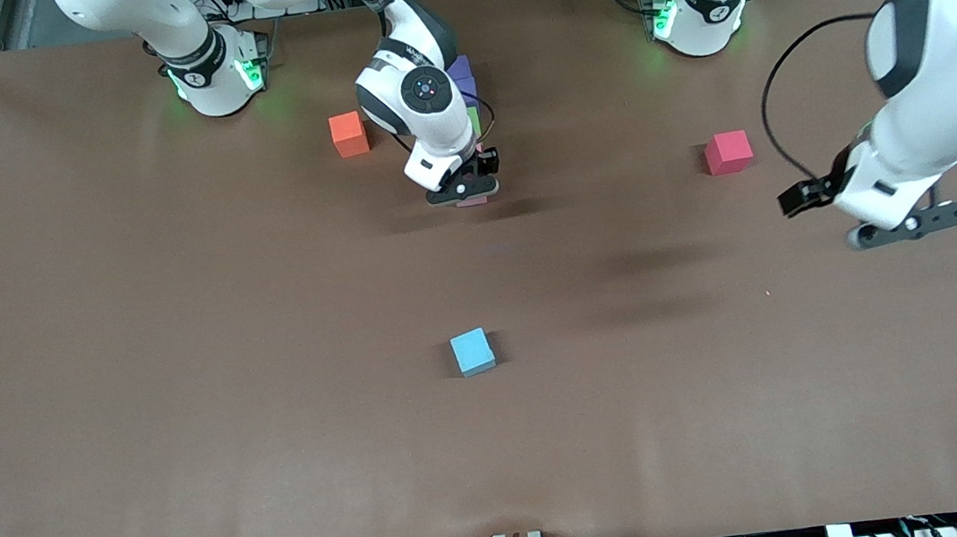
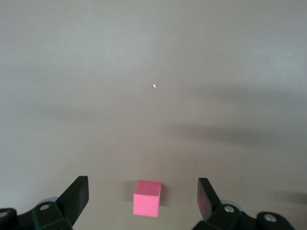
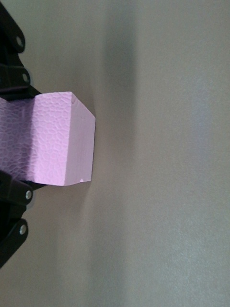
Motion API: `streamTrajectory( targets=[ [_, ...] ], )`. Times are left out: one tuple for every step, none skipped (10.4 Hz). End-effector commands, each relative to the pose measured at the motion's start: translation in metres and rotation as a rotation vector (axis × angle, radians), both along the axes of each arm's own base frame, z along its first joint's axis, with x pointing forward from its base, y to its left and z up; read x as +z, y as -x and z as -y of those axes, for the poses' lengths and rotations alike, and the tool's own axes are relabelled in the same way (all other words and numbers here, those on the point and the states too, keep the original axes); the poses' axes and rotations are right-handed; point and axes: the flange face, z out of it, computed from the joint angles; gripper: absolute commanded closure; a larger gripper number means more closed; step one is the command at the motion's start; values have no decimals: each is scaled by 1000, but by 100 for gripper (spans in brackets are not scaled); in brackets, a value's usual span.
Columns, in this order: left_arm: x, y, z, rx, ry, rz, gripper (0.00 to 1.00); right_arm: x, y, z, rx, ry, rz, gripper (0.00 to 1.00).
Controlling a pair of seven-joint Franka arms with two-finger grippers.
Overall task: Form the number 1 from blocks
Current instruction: 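Place pink below pink with the right gripper while the left gripper retracts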
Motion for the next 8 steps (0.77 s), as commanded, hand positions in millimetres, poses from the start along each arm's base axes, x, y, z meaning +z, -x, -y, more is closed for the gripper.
streamTrajectory(
  targets=[
    [69, -1, -1, -18, 31, 46, 0, 2, 5, -2, -12, 9, 8, 19],
    [94, -1, -4, -12, 34, 78, 0, 2, 6, -2, -12, 10, 7, 0],
    [118, 4, -4, -10, 49, 120, 0, 4, 5, -2, -16, 7, 9, 0],
    [140, 7, -3, 0, 92, 146, 0, 10, 2, -2, -21, 0, 15, 0],
    [160, 13, 1, -22, 96, 135, 0, 27, -8, 2, -37, -17, 29, 0],
    [166, 17, 2, -67, 97, 109, 0, 53, -30, 15, -82, -43, 51, 0],
    [167, 21, 0, -117, 102, 90, 0, 82, -61, 38, -138, -62, 71, 0],
    [169, 24, 1, -131, 97, 79, 0, 114, -94, 69, -205, -92, 107, 0]
  ],
)
